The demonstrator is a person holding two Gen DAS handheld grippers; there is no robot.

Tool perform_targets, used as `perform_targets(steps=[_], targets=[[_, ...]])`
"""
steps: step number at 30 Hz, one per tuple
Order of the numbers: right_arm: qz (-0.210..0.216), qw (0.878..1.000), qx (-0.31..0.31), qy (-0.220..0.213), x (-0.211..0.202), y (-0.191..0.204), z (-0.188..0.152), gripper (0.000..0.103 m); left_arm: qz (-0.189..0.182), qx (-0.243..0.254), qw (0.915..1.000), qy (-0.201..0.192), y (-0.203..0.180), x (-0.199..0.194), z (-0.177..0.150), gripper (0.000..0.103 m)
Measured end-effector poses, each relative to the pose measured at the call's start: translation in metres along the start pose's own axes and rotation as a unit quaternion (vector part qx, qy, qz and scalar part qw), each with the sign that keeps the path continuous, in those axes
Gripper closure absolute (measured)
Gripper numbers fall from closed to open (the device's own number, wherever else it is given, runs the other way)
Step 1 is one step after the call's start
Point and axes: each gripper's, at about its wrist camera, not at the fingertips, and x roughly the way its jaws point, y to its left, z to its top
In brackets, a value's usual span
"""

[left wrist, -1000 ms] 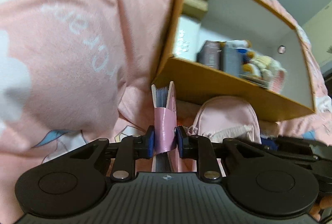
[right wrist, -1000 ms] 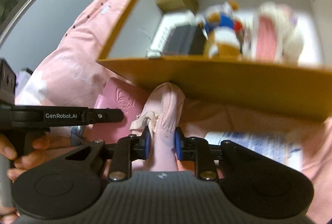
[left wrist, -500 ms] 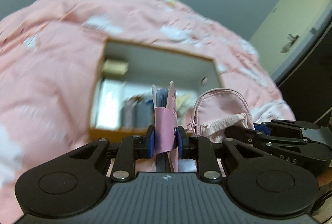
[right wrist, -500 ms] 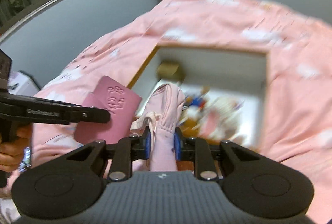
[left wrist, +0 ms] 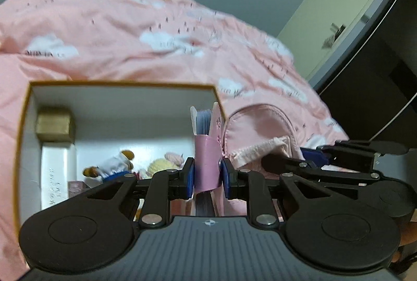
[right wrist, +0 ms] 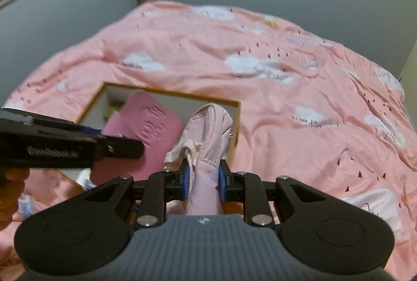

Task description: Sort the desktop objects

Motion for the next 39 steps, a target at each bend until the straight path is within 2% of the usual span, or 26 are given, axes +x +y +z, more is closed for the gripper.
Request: perform_targets(steps=[5,10,14,18,23,28,33,39], targets=[[-0.013,0.999,-0.005,0.037,0.028,0.000,-0.001,0.080,-0.025,-0.024,0.9992,0.020,0.010,0.023,-0.006,0.079],[0.003,0.998,0.021,0.062,0.035,-0.010,0.002,0.080,-0.044,-0.049,0.9973,0.031,0.019,0.037,-0.009,0.079],[0.010,0.997,0.024,0.075,0.040,-0.010,0.005,0.080,-0.050,-0.063,0.9958,0.045,0.025,0.044,-0.012,0.079],[0.020,0.996,0.032,0.083,0.046,-0.005,0.008,0.080,-0.055,-0.094,0.9910,0.079,0.033,0.059,-0.018,0.079],[0.030,0.995,0.044,0.089,0.052,-0.001,0.008,0.080,-0.058,-0.111,0.9892,0.076,0.044,0.063,-0.024,0.079],[0.029,0.994,0.027,0.100,0.058,0.011,0.009,0.080,-0.057,-0.122,0.9883,0.073,0.056,0.063,-0.028,0.079],[0.013,0.992,-0.024,0.121,0.061,0.025,0.011,0.081,-0.030,-0.108,0.9922,0.055,0.051,0.051,-0.027,0.080],[0.002,0.986,-0.073,0.152,0.072,0.034,0.016,0.081,-0.052,-0.139,0.9868,0.065,0.065,0.052,-0.029,0.080]])
